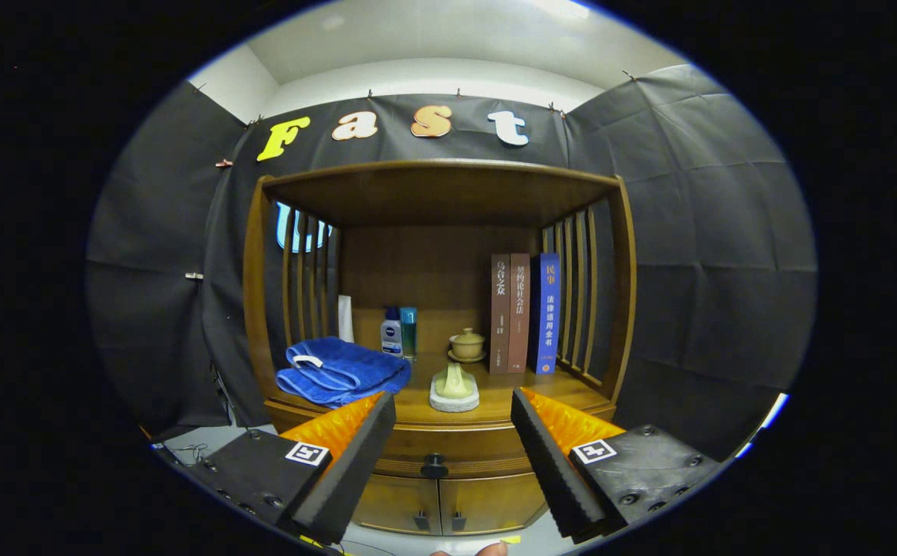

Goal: Pull open the drawer, take out the items inside it, and place them on the countertop above the cabinet.

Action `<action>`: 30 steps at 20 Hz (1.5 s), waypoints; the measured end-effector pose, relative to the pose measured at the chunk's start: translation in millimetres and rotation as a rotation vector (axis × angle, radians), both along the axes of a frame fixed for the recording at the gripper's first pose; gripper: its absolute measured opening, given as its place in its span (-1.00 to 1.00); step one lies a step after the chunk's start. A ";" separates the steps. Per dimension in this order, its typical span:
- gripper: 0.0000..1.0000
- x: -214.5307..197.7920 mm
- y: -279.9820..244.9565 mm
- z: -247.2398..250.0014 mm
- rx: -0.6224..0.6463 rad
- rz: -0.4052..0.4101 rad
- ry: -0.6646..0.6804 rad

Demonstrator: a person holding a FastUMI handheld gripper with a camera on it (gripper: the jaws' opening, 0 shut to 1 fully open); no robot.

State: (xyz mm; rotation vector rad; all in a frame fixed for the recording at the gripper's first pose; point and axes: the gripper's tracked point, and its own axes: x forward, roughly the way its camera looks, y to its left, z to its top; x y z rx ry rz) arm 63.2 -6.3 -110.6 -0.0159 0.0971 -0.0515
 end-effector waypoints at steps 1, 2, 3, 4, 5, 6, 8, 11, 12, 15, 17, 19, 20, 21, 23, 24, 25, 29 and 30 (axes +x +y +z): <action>0.97 -9.2 0.9 11.3 0.001 0.002 -0.005; 0.97 -17.1 0.3 22.3 0.002 0.005 -0.012; 0.97 -27.4 0.6 34.6 0.005 0.005 -0.020; 0.97 -34.2 0.1 45.4 0.014 0.004 -0.027; 0.97 -43.2 0.9 56.4 0.029 0.007 -0.035; 0.97 -51.2 0.0 68.0 0.048 0.007 -0.044; 0.97 -65.4 -10.3 90.9 0.070 -0.018 -0.072; 0.96 -80.9 -22.1 110.2 0.063 -0.044 -0.092; 0.96 -84.4 -22.0 110.4 0.059 -0.044 -0.090; 0.97 -86.6 -19.8 107.4 0.068 -0.032 -0.078; 0.97 -85.0 -14.1 99.0 0.063 -0.010 -0.061; 0.97 -82.9 -10.6 96.3 0.050 0.002 -0.055; 0.97 -82.6 -8.9 95.9 0.042 0.008 -0.054; 0.97 -83.1 -8.1 100.2 0.036 0.013 -0.052; 0.97 -82.1 -7.1 98.8 0.035 0.024 -0.050; 0.97 -81.9 -5.4 99.8 0.040 0.033 -0.050; 0.97 -83.3 -5.0 101.1 0.042 0.040 -0.051; 0.97 -81.9 -4.5 101.2 0.029 0.041 -0.056; 0.97 -81.5 -4.8 100.7 0.025 0.041 -0.058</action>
